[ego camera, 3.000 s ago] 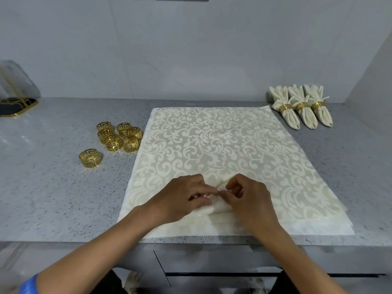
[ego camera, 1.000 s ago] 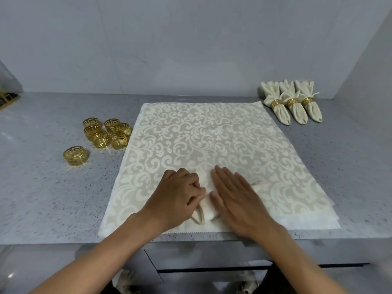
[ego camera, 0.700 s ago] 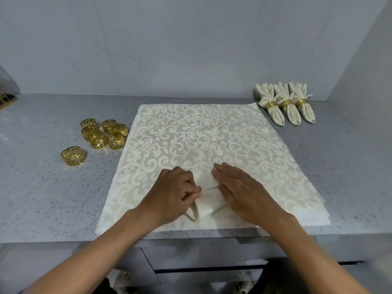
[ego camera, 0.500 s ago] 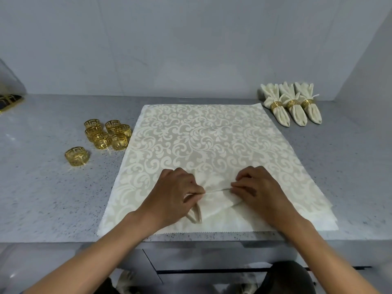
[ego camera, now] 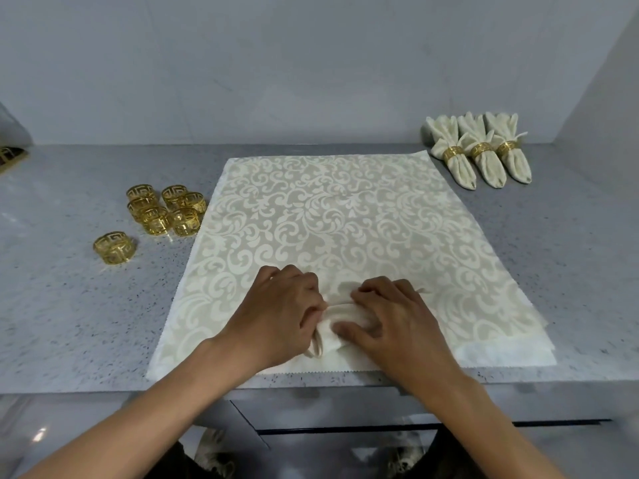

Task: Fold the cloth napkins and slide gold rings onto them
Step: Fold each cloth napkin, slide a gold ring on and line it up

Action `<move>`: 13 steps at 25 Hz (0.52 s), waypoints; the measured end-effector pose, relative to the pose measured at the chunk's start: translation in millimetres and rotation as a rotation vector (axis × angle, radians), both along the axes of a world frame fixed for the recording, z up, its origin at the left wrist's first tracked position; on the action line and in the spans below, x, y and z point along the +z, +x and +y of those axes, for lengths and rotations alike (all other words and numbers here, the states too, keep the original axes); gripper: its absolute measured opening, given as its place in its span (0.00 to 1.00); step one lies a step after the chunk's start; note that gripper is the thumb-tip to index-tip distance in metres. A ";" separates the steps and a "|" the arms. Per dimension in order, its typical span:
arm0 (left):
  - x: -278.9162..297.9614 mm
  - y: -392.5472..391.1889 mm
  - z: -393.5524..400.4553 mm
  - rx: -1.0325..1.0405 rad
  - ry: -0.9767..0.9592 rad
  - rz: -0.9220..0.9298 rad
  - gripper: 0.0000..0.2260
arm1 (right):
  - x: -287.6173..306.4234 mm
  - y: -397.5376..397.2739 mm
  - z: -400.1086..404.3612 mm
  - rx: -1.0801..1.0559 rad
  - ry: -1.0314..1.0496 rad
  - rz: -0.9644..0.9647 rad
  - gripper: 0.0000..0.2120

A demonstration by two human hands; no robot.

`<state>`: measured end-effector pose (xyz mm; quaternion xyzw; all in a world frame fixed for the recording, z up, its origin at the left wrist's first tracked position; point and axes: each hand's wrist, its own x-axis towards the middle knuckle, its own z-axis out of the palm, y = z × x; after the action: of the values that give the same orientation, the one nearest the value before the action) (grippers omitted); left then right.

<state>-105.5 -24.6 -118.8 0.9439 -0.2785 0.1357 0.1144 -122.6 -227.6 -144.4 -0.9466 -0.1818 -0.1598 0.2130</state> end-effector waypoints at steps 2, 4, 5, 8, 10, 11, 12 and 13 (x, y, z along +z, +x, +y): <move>4.6 -5.7 -11.4 0.057 0.056 0.000 0.15 | -1.5 0.6 -1.9 0.008 0.022 0.028 0.25; 1.8 -10.3 -16.3 0.057 0.096 -0.036 0.18 | 0.1 4.0 -8.7 0.058 0.023 0.029 0.23; -2.4 -10.1 -12.4 0.027 0.099 -0.046 0.17 | 1.9 6.4 -14.6 0.104 0.026 0.039 0.20; -13.9 -8.8 6.9 -0.087 0.036 -0.021 0.15 | 7.0 15.0 -43.6 0.269 0.001 0.054 0.13; -10.2 -11.4 14.9 -0.121 0.008 0.058 0.16 | 13.3 19.8 -54.3 0.347 -0.114 0.062 0.16; -6.6 -14.0 17.4 -0.139 0.014 0.105 0.18 | 15.6 21.5 -55.5 0.372 -0.169 0.058 0.17; -2.9 -17.1 19.2 -0.162 0.033 0.149 0.21 | 16.2 23.0 -55.5 0.389 -0.203 0.049 0.18; 0.4 -20.3 21.4 -0.175 0.063 0.190 0.26 | 17.0 24.0 -54.3 0.399 -0.210 0.038 0.18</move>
<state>-125.9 -3.2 -118.4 0.9278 -0.3516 0.0262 0.1218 -98.6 -281.8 -127.4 -0.9117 -0.3769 -0.0768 0.1440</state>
